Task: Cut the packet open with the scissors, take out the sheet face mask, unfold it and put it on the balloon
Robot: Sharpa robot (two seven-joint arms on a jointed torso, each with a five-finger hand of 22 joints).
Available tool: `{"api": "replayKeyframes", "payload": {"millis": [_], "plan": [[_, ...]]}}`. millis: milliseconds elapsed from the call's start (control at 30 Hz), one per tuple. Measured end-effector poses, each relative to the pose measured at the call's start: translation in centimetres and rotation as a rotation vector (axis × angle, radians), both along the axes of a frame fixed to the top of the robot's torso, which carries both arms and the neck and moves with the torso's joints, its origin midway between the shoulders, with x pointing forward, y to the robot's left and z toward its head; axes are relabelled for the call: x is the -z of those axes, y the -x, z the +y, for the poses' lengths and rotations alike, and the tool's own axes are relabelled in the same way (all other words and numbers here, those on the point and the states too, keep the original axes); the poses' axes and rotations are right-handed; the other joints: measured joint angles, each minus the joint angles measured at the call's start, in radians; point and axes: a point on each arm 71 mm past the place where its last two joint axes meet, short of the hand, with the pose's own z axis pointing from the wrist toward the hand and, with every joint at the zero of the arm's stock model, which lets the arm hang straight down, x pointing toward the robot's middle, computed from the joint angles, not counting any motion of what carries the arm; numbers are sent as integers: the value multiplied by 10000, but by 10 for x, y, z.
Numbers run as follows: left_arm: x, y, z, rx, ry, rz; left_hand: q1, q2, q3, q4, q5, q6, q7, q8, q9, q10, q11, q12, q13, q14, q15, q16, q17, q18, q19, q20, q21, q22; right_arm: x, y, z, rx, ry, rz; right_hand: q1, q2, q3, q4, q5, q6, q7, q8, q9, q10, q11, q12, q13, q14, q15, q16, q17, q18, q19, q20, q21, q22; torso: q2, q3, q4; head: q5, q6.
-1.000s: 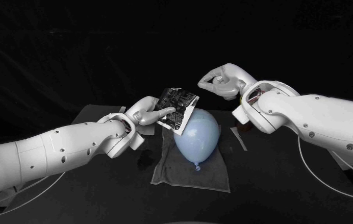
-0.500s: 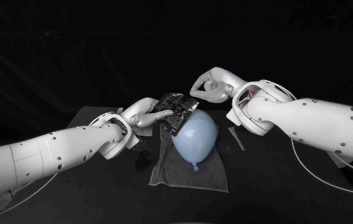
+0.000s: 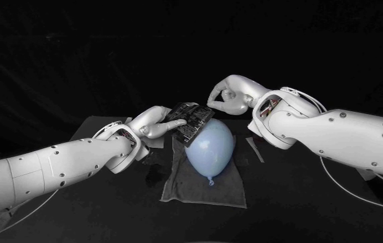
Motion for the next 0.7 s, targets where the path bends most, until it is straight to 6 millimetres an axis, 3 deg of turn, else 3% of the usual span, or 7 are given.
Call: {"api": "replayKeyframes", "payload": {"millis": [700], "plan": [[-1,1,0,-23,-15,-147,-3,-3,-2,0,35,-4,3,-38,34,1,0,0,0,0,1,0,15,-6,0,0,0,-5,0,2,-3,-174,795,-1131,-37,-35,27,-28,-1,75,-5,77,29,135,-62,115,16,-20,-51,18,-9,-1,19,-57,100,-8,-1,3,9,-46,-14]]}}
